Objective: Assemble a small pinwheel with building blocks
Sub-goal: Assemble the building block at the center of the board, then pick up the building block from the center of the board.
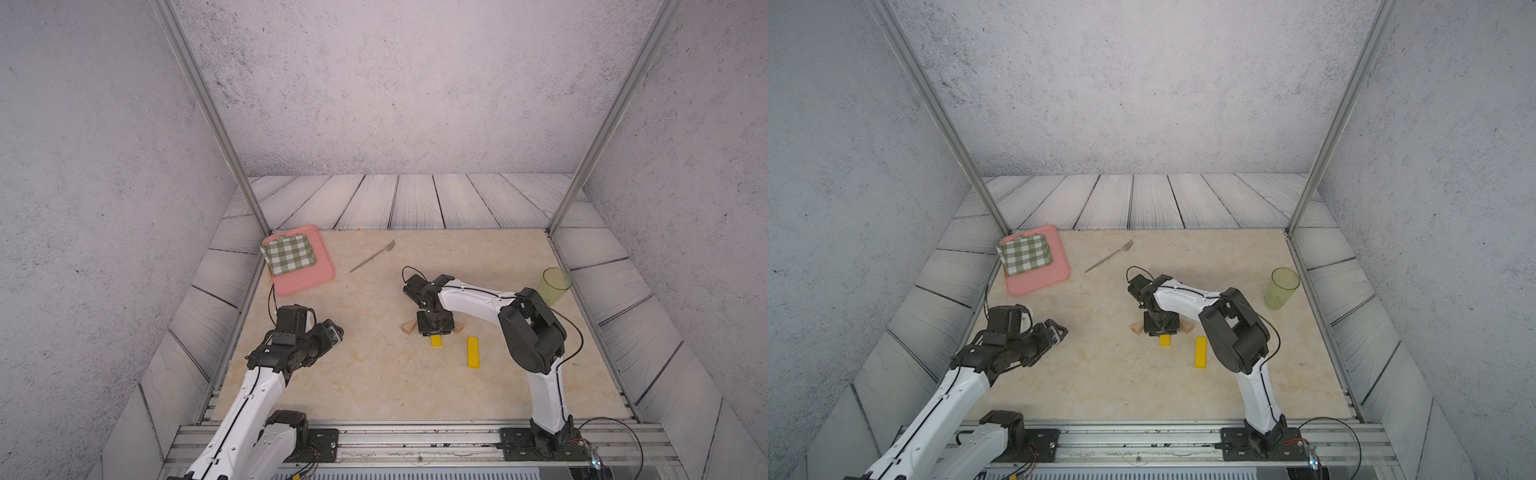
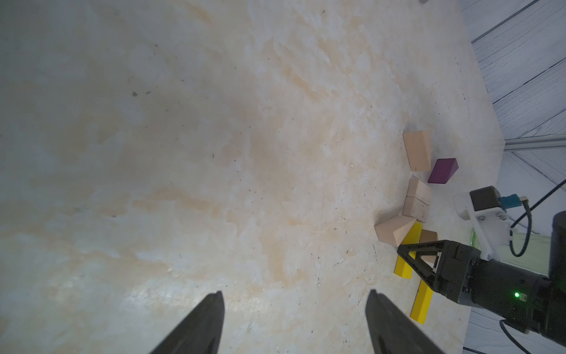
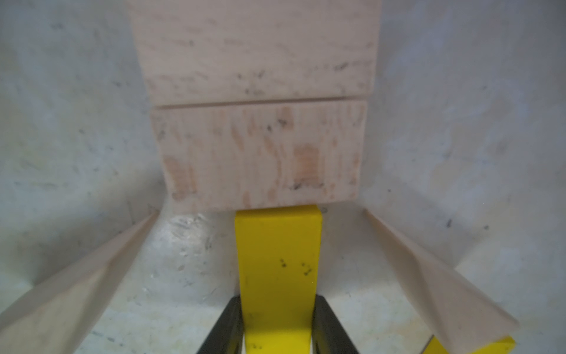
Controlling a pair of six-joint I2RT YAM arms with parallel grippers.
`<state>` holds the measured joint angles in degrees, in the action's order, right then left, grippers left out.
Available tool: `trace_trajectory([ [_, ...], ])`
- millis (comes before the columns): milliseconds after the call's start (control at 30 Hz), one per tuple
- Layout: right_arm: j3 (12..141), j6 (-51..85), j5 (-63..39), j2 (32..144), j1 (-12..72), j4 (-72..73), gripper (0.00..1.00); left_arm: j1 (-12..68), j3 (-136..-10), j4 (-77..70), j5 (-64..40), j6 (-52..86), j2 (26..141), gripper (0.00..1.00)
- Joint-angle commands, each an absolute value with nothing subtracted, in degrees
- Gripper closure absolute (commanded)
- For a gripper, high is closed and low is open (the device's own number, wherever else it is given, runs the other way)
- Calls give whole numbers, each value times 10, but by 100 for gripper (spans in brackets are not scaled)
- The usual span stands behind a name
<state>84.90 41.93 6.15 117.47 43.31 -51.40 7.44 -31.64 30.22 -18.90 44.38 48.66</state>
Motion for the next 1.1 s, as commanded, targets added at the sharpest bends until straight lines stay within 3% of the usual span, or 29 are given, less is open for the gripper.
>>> trace_trajectory([
  [0,856,420,73,1186,430,-523,57,68,-311,307,-192,437,483,21],
  [400,861,420,74,1174,430,-534,55,68,-312,308,-192,437,482,21],
  [700,852,424,131,1032,430,-587,47,68,-322,307,-189,432,484,20],
  [1067,643,475,130,875,428,-582,42,69,-317,310,-190,431,482,20],
])
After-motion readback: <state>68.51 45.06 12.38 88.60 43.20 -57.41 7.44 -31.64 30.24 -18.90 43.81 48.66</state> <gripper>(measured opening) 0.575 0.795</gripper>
